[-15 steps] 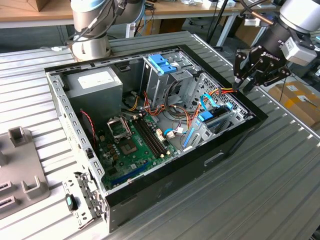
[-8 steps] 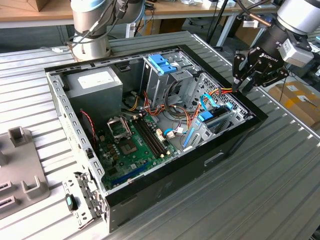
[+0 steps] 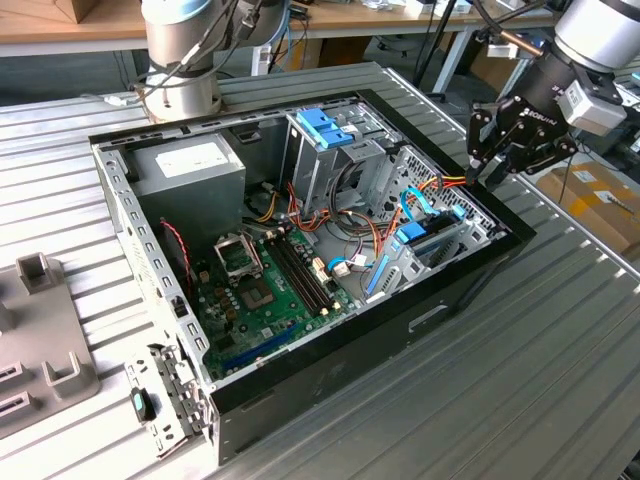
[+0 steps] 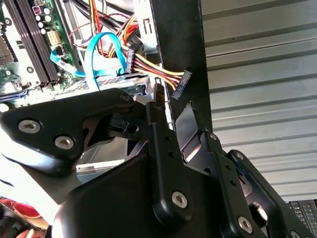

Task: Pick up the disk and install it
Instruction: 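Insert the second disk wire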

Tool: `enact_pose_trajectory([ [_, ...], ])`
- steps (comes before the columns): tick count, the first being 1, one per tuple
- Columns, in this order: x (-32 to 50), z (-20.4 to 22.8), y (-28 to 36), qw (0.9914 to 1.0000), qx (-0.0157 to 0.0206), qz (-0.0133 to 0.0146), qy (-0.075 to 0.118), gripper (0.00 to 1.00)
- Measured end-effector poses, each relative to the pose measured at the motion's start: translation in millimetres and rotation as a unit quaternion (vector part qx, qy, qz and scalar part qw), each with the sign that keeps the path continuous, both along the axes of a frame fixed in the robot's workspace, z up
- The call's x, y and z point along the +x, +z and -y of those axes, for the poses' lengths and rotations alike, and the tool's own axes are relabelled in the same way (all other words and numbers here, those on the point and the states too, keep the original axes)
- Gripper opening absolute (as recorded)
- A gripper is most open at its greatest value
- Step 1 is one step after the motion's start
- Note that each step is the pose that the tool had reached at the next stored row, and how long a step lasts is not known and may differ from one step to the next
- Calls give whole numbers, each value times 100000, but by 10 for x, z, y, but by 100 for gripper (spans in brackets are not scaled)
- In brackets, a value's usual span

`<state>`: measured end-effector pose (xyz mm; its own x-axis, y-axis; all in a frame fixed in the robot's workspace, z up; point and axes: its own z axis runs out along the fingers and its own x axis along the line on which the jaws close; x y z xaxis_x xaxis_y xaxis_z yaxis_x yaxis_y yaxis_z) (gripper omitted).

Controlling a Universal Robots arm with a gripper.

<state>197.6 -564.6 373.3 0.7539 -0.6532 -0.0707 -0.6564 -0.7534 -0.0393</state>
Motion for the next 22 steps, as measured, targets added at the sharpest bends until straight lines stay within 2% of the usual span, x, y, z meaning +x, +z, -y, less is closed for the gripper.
enact_pose_trajectory([
  [1, 3, -26, -10, 100000, -6, 2, -3, 37],
  [4, 19, -66, -34, 100000, -5, 12, 17, 37],
  [7, 20, -69, -43, 100000, 81, 90, 47, 37],
  [9, 20, -69, -50, 99999, 145, 467, 70, 37],
  [12, 20, -69, -57, 99991, 192, 1296, 114, 37],
  [13, 20, -69, -58, 99985, 230, 1703, 161, 37],
  [16, 20, -69, -63, 99965, 359, 2590, 396, 37],
  [17, 20, -69, -65, 99958, 410, 2818, 466, 37],
  [18, 20, -69, -66, 99953, 457, 2975, 517, 37],
  [22, 20, -69, -67, 99952, 482, 3016, 530, 37],
])
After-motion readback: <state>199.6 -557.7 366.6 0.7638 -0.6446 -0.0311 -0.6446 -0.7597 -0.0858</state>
